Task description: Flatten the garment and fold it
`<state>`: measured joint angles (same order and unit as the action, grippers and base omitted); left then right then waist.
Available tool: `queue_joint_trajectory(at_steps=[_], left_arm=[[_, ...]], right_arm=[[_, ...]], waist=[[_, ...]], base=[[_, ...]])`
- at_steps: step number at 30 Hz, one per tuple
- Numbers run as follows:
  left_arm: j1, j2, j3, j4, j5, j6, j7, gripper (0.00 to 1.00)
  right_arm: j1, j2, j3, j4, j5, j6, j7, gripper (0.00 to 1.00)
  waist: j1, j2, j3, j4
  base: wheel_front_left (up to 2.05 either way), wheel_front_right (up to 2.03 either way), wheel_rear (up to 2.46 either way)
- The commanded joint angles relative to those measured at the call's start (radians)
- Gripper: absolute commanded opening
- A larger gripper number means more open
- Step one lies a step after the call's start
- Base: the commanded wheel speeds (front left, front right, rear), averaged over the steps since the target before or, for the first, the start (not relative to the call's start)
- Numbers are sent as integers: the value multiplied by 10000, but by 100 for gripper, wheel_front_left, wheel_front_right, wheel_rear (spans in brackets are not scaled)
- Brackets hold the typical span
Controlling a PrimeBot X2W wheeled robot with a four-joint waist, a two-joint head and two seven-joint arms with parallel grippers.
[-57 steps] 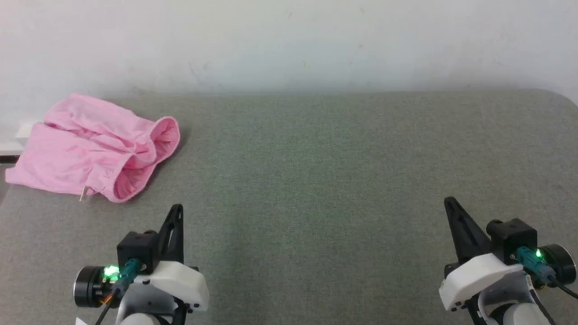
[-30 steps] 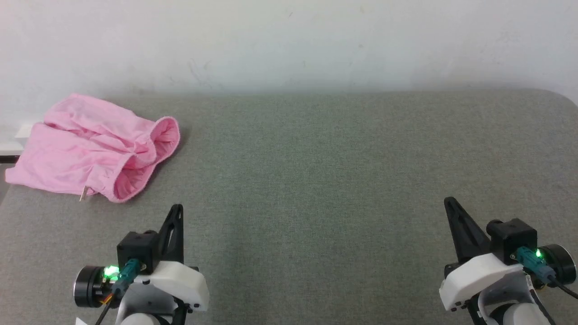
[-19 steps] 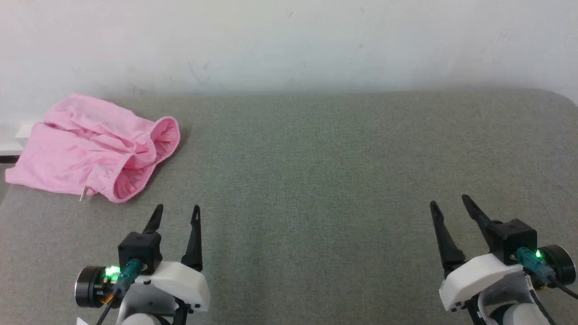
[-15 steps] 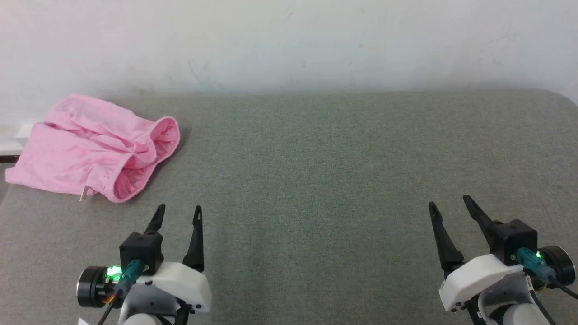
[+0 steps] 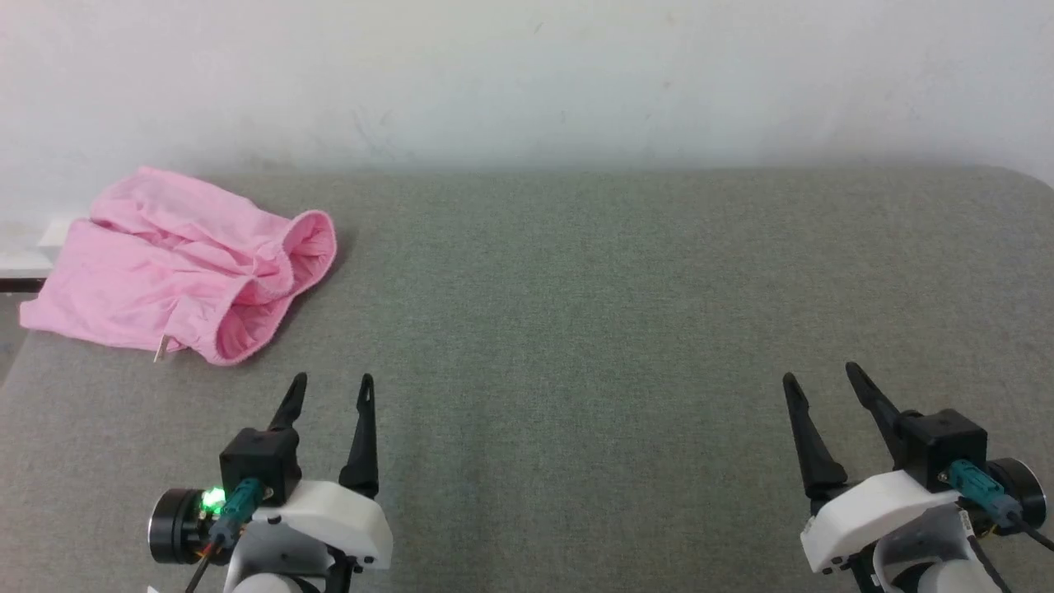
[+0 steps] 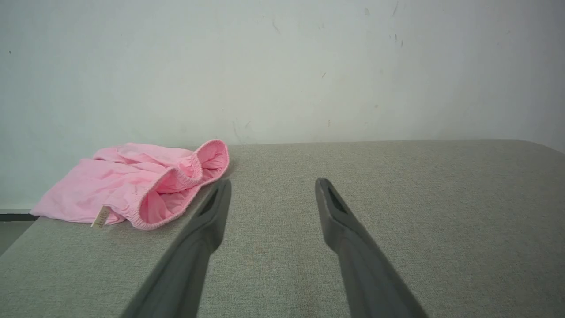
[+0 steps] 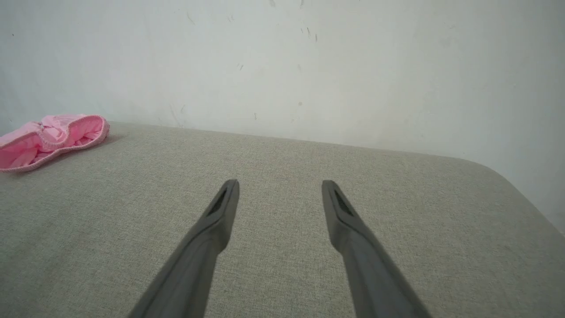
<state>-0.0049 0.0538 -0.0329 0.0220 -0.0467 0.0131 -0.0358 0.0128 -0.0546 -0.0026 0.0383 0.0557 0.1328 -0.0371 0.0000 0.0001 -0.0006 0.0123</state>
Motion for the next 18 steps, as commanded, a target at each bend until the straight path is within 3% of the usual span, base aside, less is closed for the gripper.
queue_joint_trajectory(at_steps=[1,18], left_arm=[[41,-6,-36,42,-113,100,-92,100],[200,-11,-120,119,-491,348,-448,100]], right_arm=[[123,9,-37,46,109,-4,-87,100],[293,15,47,282,528,-6,-441,100]], waist=[[0,-1,-2,44],[0,-1,-28,892]], base=[[0,0,0],[0,0,0]])
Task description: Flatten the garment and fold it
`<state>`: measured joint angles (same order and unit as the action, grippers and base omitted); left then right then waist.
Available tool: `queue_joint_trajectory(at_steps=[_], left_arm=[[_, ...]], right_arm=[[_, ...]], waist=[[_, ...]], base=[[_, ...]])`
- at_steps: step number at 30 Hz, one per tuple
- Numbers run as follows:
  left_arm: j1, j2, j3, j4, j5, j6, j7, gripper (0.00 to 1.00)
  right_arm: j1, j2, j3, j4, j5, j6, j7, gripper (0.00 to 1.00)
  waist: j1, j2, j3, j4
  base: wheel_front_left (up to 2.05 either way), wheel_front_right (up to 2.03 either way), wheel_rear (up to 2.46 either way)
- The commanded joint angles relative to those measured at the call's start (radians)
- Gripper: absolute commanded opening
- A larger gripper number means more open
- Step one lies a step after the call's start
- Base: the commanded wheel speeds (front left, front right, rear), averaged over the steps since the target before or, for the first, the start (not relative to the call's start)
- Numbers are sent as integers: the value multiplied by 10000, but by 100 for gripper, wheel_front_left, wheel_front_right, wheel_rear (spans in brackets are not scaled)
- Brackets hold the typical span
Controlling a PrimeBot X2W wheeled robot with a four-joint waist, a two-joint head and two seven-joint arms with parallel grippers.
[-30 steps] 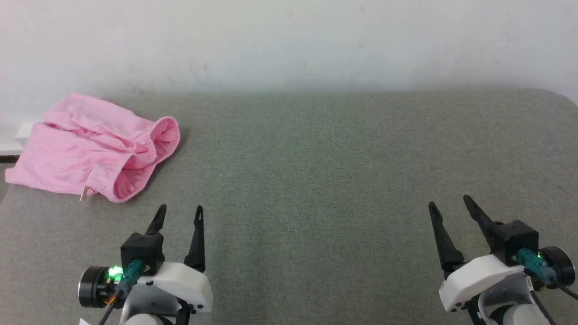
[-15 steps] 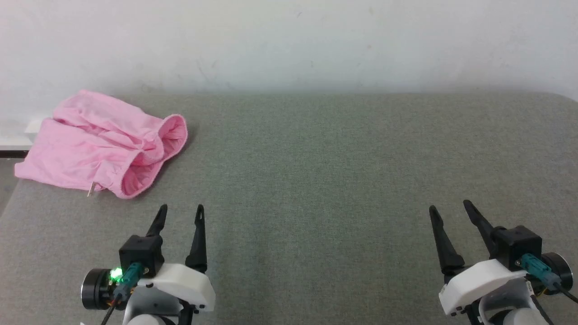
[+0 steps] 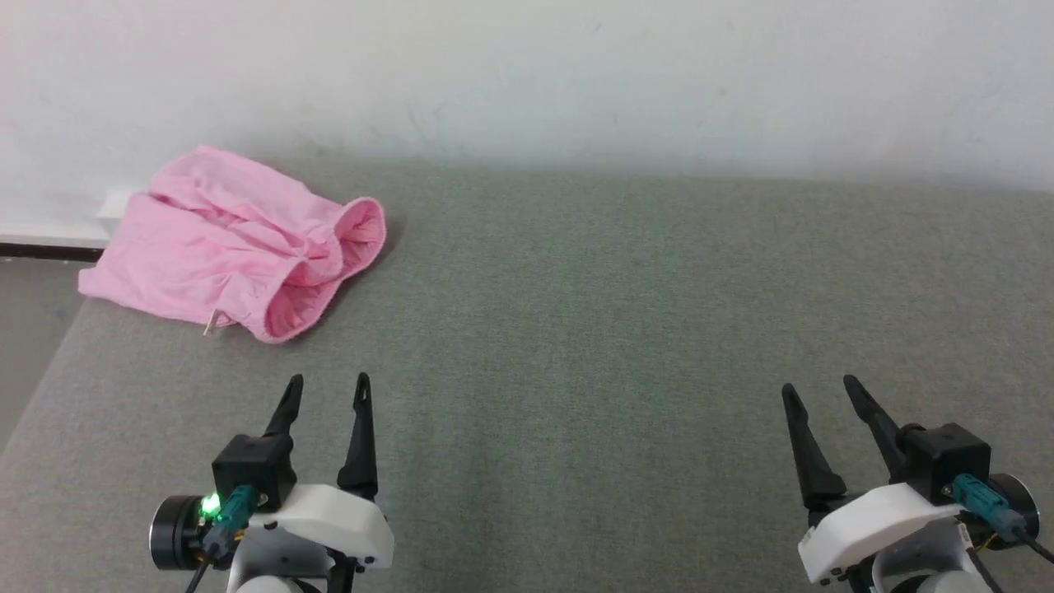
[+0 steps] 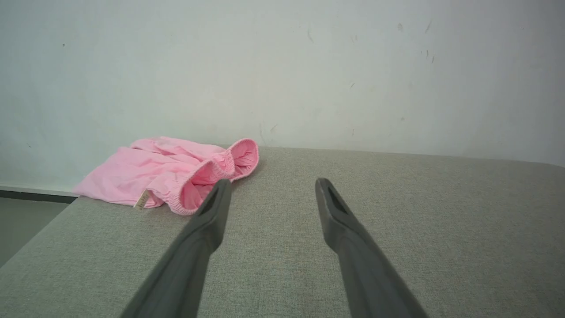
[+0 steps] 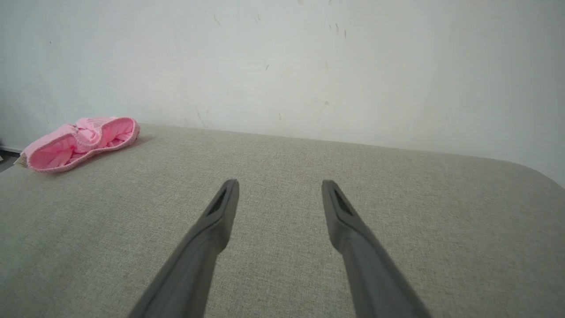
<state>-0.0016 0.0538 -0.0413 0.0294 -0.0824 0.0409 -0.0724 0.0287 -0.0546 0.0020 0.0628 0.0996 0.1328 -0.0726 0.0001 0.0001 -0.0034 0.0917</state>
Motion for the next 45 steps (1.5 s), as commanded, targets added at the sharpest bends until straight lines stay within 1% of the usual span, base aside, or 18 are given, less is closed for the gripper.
queue_joint_trajectory(at_steps=[1,26,45], left_arm=[[173,-11,-40,47,-157,85,-103,100],[457,-19,-197,117,-627,459,-626,100],[577,-24,-321,184,-781,728,-1003,100]], right_arm=[[145,15,4,48,114,-7,-107,100],[348,23,208,439,737,-11,-629,100],[457,29,344,685,1111,-14,-1004,100]], waist=[[0,-1,4,167],[0,-1,-11,1948],[0,-1,-53,2956]], base=[[0,0,0],[0,0,0],[0,0,0]])
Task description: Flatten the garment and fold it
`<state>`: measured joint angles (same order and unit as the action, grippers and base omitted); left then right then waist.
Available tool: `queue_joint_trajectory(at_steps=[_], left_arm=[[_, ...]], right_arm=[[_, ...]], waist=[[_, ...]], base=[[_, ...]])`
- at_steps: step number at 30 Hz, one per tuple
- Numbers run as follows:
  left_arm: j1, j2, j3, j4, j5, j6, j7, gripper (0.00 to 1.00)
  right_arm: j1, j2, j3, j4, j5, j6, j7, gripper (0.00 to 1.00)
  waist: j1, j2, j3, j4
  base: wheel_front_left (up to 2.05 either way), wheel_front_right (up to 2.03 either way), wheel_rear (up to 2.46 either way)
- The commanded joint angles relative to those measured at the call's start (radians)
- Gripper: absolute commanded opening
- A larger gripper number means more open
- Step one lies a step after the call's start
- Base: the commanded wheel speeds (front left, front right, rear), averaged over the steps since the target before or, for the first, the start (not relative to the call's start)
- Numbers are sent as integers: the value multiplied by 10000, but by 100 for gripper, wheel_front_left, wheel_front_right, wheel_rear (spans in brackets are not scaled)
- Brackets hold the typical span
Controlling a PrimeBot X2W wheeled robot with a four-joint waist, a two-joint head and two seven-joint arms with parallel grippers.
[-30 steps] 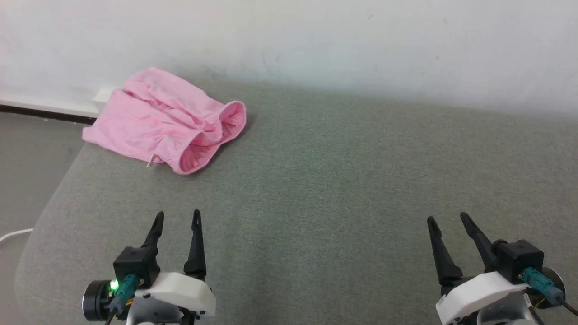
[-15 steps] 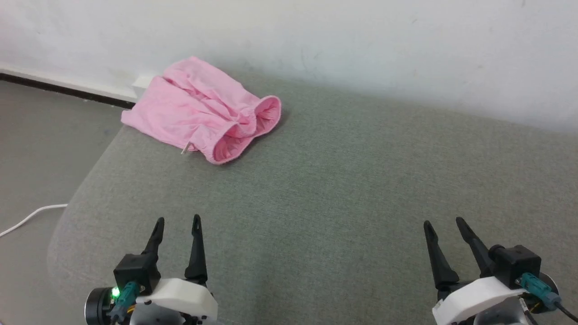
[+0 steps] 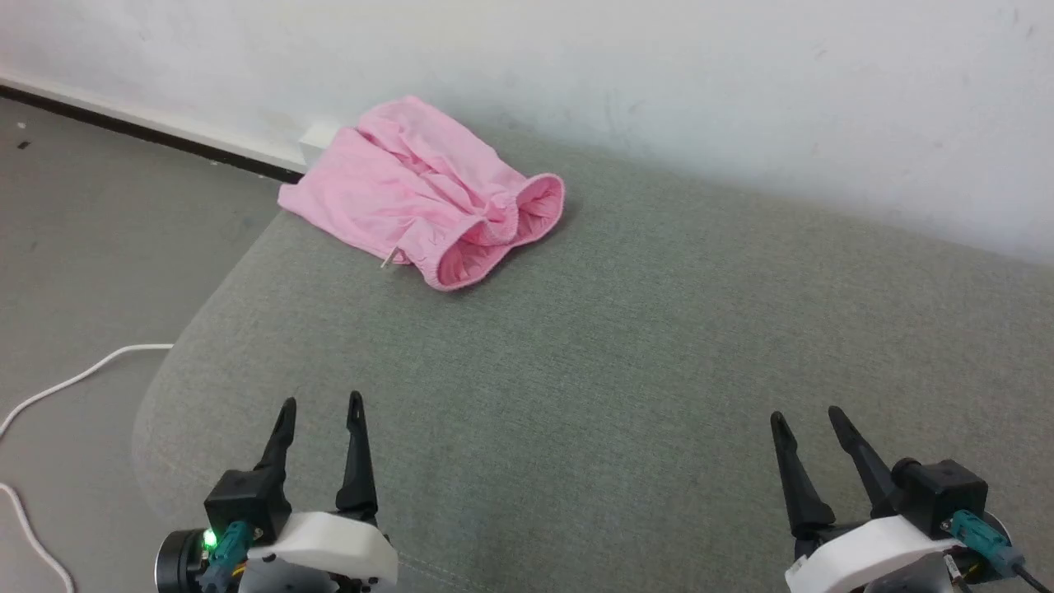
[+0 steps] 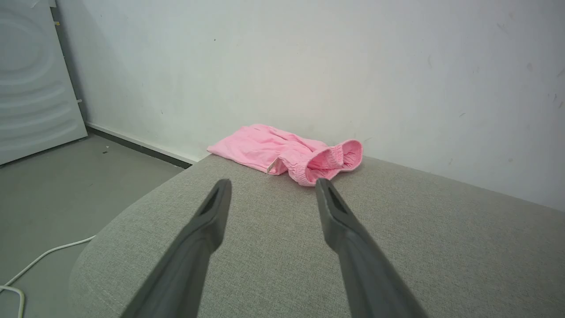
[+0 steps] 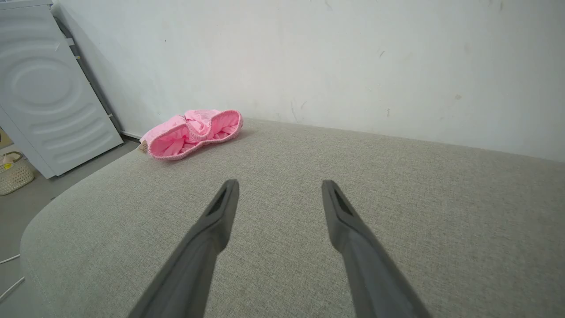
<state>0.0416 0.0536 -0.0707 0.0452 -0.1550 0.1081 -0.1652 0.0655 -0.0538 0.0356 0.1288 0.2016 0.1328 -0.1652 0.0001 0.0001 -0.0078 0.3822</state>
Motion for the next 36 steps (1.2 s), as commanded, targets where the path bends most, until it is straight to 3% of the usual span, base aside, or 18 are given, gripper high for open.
queue_joint_trajectory(at_steps=[1,36], left_arm=[[154,-22,-36,34,-68,72,-96,100],[446,-32,-336,259,-568,570,-829,100]], right_arm=[[93,22,18,42,107,-14,-99,100],[276,34,311,544,257,-20,-829,100]], waist=[[-1,-1,-14,99],[-1,-1,-112,1570]], base=[[0,0,0],[0,0,0]])
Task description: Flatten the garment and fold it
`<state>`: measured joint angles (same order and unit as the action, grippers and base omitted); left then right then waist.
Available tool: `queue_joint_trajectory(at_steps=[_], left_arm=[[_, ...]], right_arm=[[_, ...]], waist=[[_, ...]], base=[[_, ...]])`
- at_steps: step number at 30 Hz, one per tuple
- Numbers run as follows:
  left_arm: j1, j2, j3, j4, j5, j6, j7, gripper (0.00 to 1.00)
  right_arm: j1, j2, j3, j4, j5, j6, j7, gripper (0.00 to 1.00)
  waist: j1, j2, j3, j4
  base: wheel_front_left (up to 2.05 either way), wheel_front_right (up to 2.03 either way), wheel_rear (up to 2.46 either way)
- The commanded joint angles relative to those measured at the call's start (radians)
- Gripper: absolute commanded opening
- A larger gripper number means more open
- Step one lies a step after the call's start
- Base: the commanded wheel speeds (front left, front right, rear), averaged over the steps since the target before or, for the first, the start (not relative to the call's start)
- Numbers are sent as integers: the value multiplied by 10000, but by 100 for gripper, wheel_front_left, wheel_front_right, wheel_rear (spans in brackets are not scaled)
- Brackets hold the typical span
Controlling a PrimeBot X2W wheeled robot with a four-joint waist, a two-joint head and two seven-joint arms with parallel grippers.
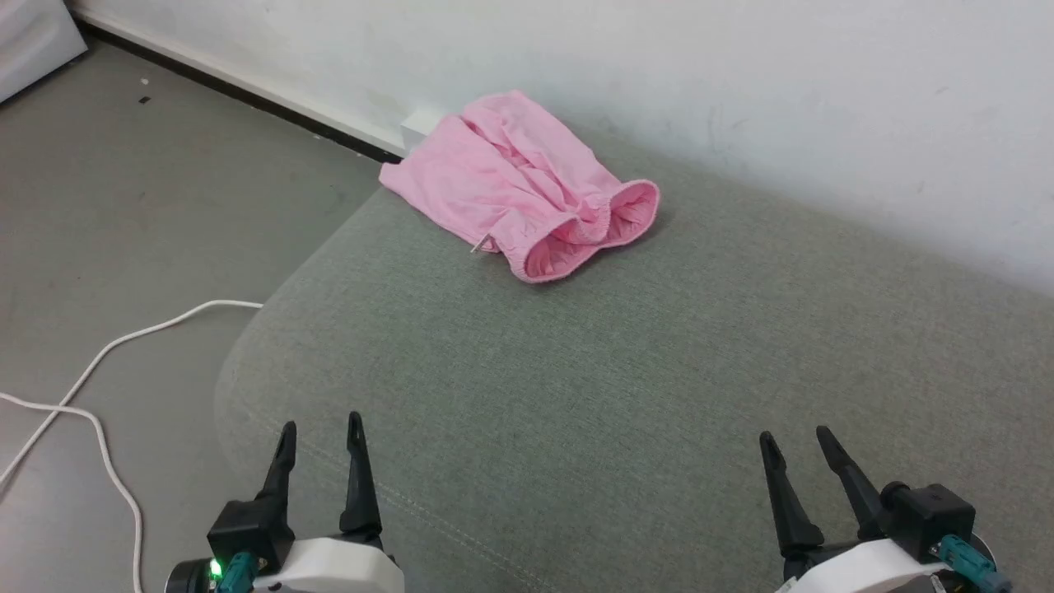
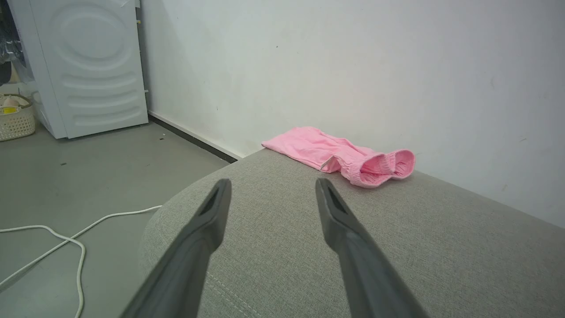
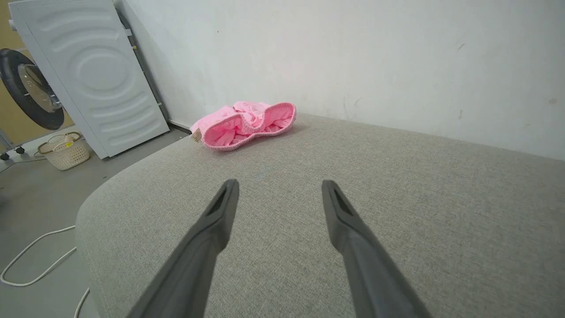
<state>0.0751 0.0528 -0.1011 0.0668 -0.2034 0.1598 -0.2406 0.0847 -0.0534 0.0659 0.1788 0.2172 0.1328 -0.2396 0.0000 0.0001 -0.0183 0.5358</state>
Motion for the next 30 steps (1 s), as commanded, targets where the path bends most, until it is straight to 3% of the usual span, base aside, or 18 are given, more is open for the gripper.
queue_joint_trajectory(at_steps=[1,17,24,30], left_arm=[[123,-25,-38,50,-112,69,-96,100],[69,-26,-224,116,-468,137,-212,100],[-2273,15,-27,822,-955,-886,-210,100],[-5437,473,499,2536,-1905,-1611,737,100]], right_arm=[[92,30,14,60,117,-20,-106,100],[96,32,-10,42,91,-21,-222,100],[-168,32,-124,-156,-261,-21,-221,100],[-676,30,-488,-840,-890,-21,50,100]], waist=[[0,-1,-10,71],[0,-1,120,76],[0,-1,846,-409],[0,-1,2281,-1465]], base=[[0,0,0],[0,0,0],[0,0,0],[0,0,0]])
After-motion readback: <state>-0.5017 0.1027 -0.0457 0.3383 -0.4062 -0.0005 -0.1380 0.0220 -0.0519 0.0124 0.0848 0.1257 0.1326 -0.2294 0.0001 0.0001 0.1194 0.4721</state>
